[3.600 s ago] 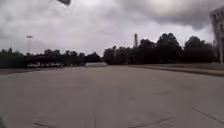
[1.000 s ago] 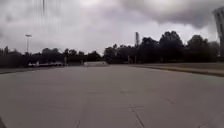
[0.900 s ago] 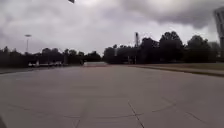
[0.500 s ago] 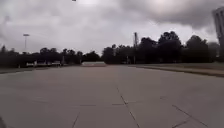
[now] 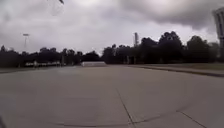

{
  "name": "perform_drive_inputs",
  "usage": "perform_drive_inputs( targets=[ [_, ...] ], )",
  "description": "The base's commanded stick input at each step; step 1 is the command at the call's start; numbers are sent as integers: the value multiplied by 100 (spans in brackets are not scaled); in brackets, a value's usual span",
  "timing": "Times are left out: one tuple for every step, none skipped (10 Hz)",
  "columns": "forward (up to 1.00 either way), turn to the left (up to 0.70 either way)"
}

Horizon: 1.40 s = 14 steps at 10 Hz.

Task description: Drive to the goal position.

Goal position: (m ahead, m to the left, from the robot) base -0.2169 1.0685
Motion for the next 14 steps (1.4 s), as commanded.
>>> perform_drive_inputs(
  targets=[
    [100,-5],
    [100,-5],
    [100,-5],
    [100,-5],
    [100,-5],
    [100,-5],
    [100,-5],
    [100,-5],
    [100,-5],
    [100,-5],
    [100,-5],
    [100,-5],
    [100,-5],
    [100,-6]
  ],
)
